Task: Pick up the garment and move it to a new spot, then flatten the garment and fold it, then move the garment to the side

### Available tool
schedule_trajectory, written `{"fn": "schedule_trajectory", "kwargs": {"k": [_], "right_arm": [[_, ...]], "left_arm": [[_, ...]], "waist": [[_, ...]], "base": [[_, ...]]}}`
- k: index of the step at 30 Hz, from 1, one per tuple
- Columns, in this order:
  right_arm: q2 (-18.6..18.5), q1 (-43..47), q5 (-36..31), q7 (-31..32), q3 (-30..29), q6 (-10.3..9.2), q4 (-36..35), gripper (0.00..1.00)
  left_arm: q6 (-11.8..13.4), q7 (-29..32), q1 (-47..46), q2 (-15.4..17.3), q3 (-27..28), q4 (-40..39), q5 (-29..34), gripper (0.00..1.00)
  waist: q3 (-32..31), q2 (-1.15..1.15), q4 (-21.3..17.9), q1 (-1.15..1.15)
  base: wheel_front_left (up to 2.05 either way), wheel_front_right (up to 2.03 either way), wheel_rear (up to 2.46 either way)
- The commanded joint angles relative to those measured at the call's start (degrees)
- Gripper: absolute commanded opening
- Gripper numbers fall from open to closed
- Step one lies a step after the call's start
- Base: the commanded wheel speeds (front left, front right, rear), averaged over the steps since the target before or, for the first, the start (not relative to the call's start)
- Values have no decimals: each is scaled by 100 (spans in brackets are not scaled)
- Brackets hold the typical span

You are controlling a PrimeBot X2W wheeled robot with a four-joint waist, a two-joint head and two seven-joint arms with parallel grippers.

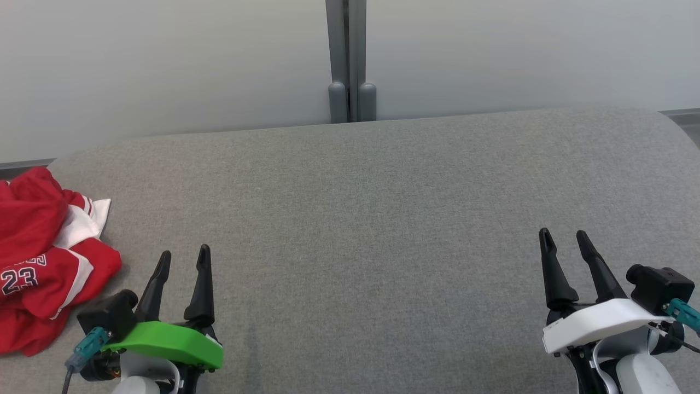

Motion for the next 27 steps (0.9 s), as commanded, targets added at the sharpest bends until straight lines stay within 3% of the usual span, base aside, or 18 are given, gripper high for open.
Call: {"fn": "schedule_trajectory", "kwargs": {"k": [1,27], "right_arm": [[-1,17,-148,-30,-16,1,-21,100],[47,10,-1109,-228,-55,2,121,100]], "left_arm": [[-15,-59,-49,45,0,3,138,100],[-21,-365,-166,-58,-39,343,1234,100]], "waist": [[-5,0,0,0],[28,0,-2,0]], "base": [[0,0,0],[0,0,0]]}}
